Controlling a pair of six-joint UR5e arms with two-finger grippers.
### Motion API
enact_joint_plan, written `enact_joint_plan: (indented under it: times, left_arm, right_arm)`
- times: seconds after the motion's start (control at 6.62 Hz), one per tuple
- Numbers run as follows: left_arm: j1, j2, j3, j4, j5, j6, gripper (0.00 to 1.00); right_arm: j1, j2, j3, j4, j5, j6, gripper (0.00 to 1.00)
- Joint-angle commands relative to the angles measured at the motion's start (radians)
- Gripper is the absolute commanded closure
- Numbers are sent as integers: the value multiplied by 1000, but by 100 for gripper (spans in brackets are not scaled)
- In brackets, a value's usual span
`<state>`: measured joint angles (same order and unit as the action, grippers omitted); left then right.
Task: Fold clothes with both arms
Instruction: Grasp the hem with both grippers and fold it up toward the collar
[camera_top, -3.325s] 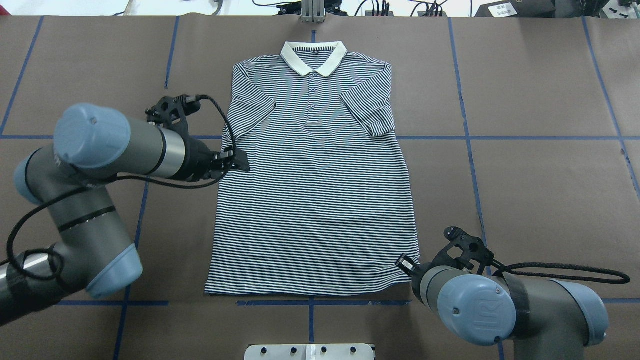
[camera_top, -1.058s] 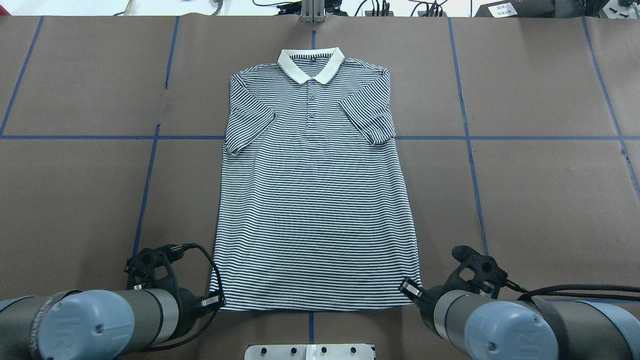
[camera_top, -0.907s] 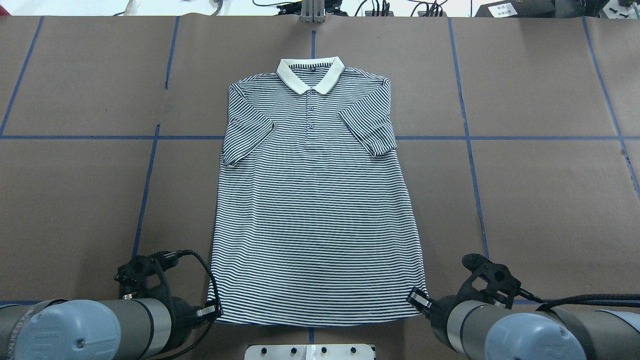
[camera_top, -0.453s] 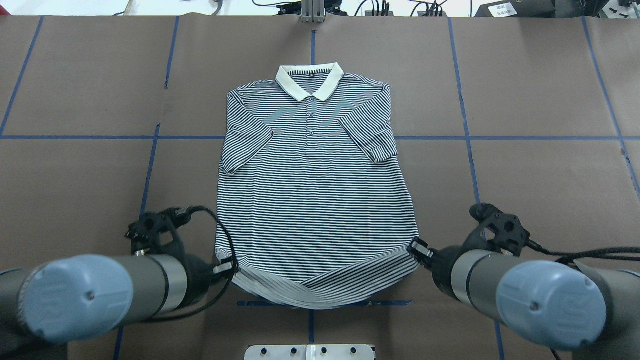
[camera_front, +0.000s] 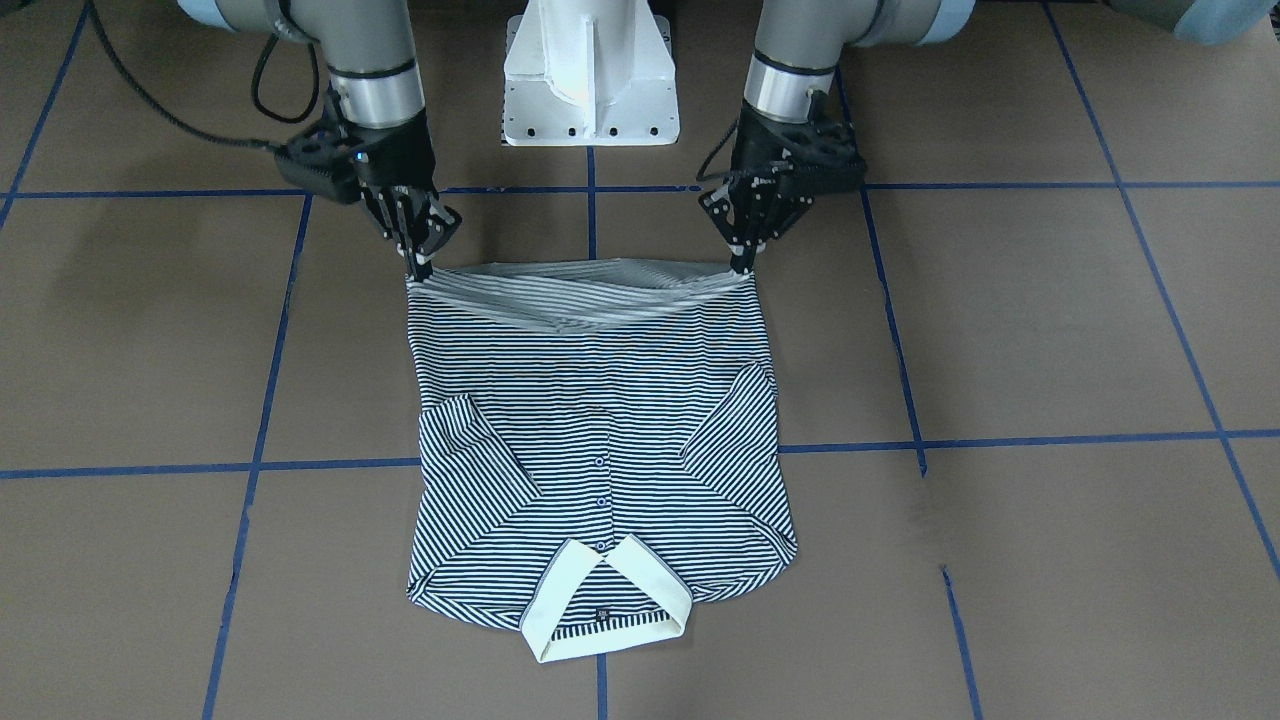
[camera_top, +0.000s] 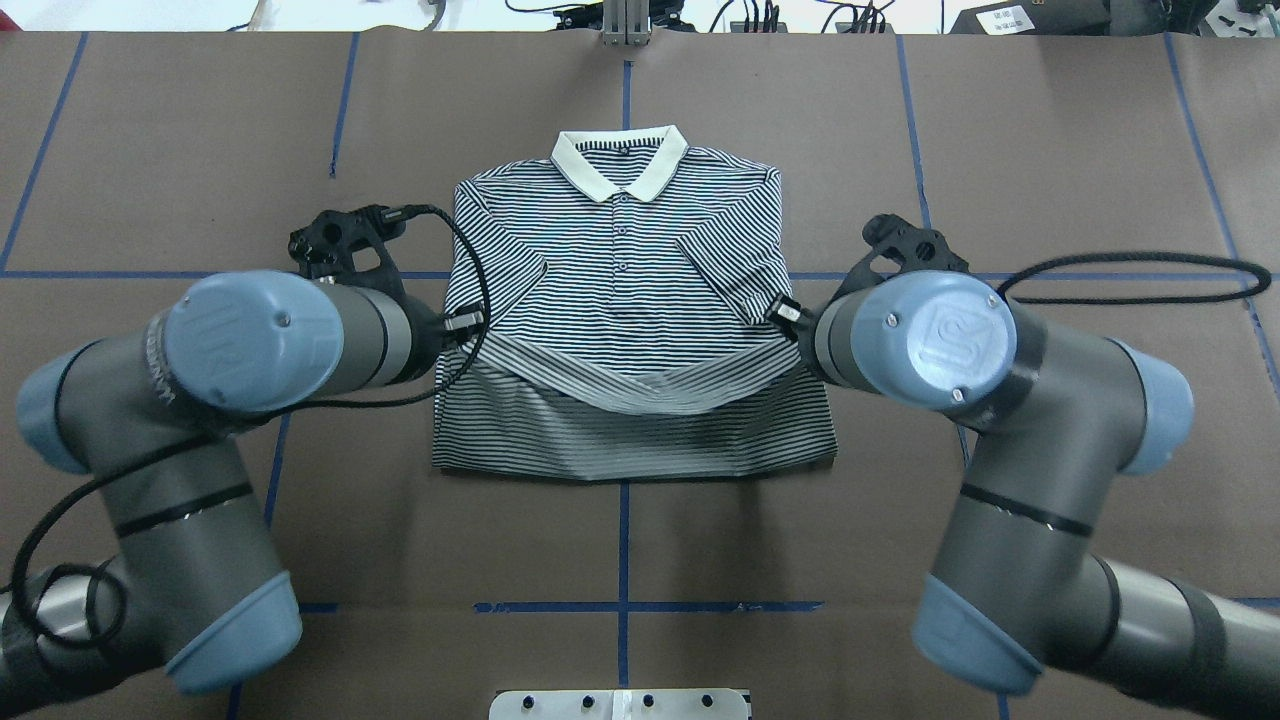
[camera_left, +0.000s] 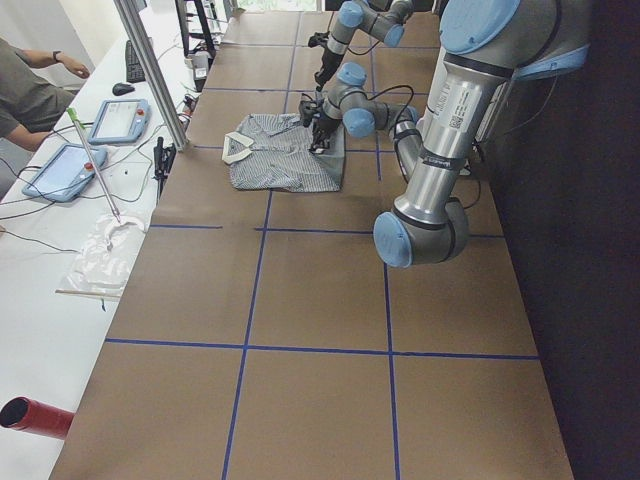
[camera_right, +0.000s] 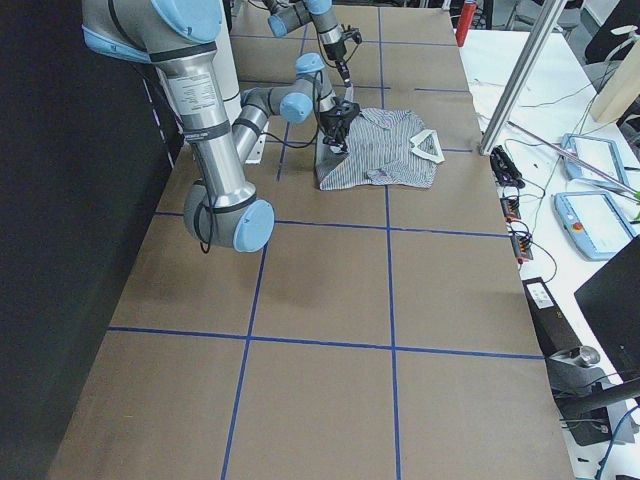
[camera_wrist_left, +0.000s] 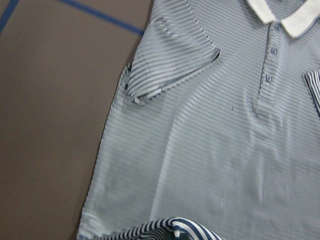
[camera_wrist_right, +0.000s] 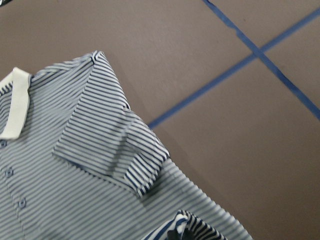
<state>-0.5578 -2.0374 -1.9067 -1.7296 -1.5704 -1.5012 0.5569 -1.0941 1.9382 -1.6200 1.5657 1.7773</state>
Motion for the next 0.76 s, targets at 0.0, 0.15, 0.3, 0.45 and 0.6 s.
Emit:
enact_joint_plan:
  times: [0.0, 0.15, 0.3, 0.45, 0.6]
  left_arm:
    - [-121, -62, 295, -247, 3, 80, 100]
    - [-149, -102, 380, -261, 6, 102, 100]
    - [-165, -133, 485, -324, 9, 120, 100]
    - [-168, -157, 590, -422, 22, 125, 100]
    - [-168, -193, 654, -432, 58, 125, 100]
  right_arm:
    - [153, 161, -347, 145, 78, -76, 100]
    - [184, 257, -530, 219, 80, -75, 100]
    - [210, 310, -659, 274, 83, -82, 100]
    - [219, 342, -732, 305, 83, -87, 100]
    - [227, 358, -763, 307, 83, -93, 100]
